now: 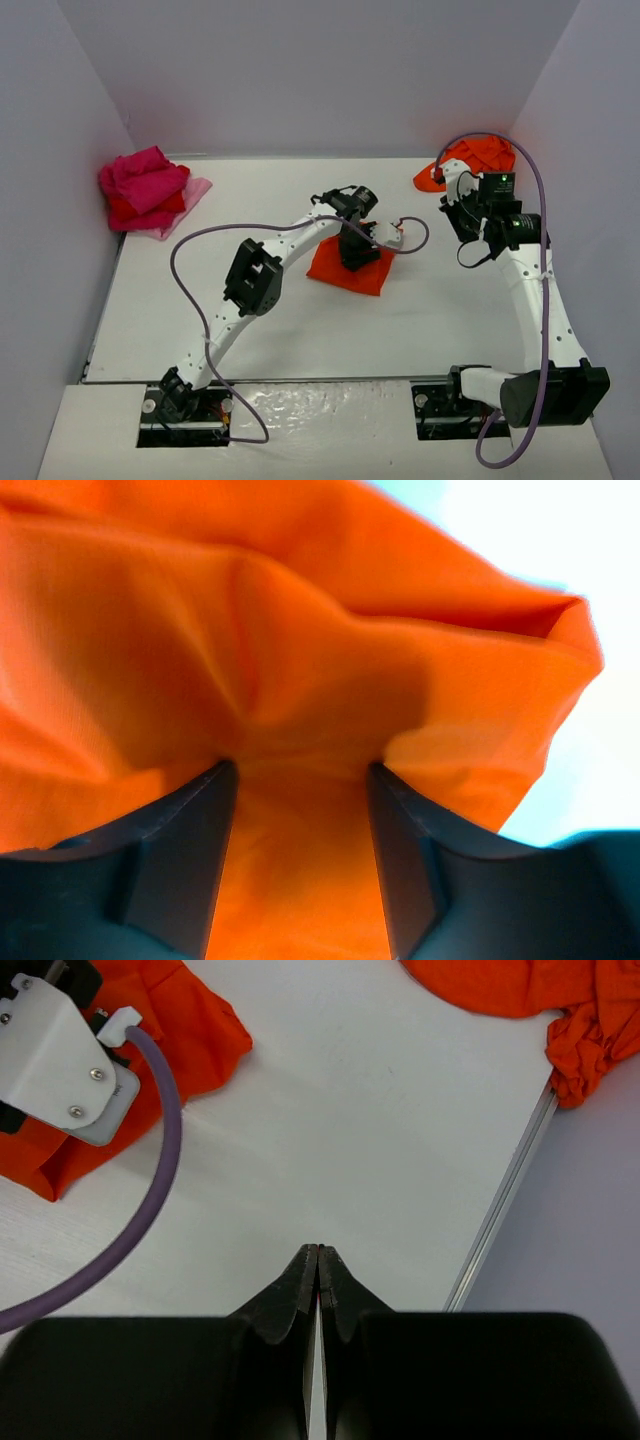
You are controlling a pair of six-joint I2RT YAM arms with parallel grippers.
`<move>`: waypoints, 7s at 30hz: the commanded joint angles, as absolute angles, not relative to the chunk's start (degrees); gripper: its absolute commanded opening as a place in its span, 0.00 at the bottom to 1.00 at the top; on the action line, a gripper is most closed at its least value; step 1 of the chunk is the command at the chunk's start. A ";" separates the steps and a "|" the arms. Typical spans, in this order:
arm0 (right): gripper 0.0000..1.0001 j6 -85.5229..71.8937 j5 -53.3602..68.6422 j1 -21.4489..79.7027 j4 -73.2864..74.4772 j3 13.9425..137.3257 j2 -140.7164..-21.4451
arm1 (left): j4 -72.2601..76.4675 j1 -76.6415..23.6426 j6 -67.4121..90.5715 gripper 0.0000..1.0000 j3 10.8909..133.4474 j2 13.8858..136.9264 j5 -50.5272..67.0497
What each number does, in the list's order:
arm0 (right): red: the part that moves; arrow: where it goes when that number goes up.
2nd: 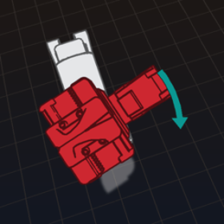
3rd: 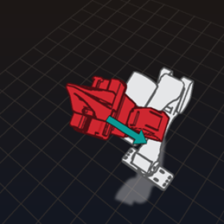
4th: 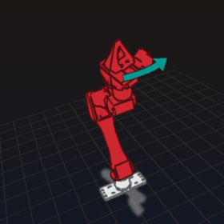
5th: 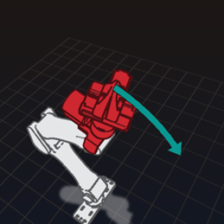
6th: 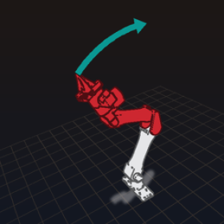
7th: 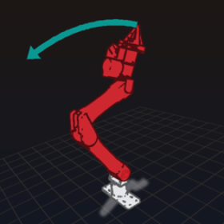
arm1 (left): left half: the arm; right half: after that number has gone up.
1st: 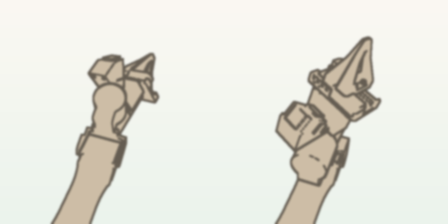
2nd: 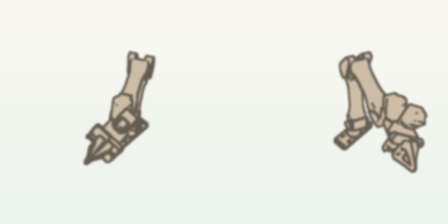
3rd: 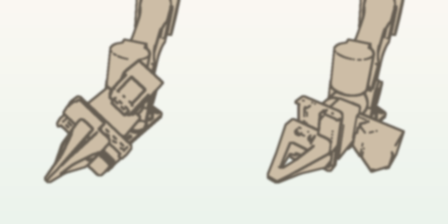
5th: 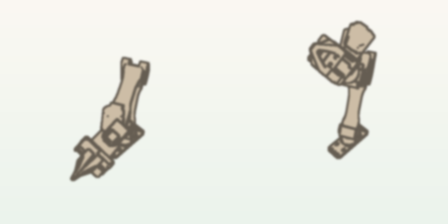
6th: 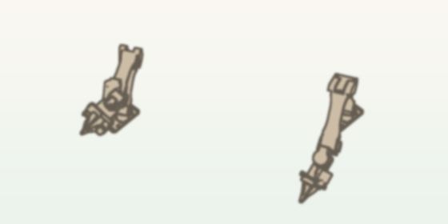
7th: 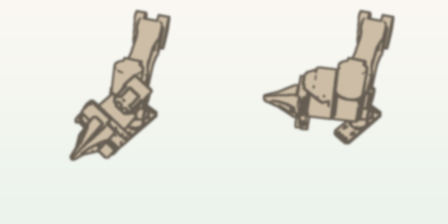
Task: Fold and stack the t-shirts
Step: Fold the tshirt
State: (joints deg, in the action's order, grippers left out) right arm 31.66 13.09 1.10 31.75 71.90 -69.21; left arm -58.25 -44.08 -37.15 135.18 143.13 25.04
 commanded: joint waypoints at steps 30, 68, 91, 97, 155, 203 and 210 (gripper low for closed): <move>0.00 25.58 21.98 16.55 36.34 88.72 -116.15 | -45.53 -21.15 -20.75 0.75 106.16 114.49 33.74; 0.00 31.37 68.93 5.99 40.01 87.62 -117.63 | -18.60 -11.80 17.48 0.63 104.88 117.91 73.09; 0.00 55.46 71.19 4.57 67.76 108.14 -146.35 | -15.17 -8.06 19.45 0.60 103.37 118.30 79.08; 0.00 55.94 67.23 4.35 67.68 111.59 -134.77 | -11.99 -10.11 21.63 0.60 102.79 114.43 79.98; 0.01 45.73 55.46 -1.93 61.37 104.76 -93.70 | 65.87 -14.43 86.69 0.53 96.65 131.82 87.01; 0.17 33.93 43.32 -2.38 51.86 100.27 -82.86 | -36.06 -14.45 5.89 0.63 85.80 100.33 24.48; 0.17 34.29 42.10 -2.54 51.68 97.68 -81.13 | -38.29 -16.58 7.28 0.63 88.79 110.58 37.17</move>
State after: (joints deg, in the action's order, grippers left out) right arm 34.50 43.07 -2.22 53.56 98.80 -83.10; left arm -39.19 -15.46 5.14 84.57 108.84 26.56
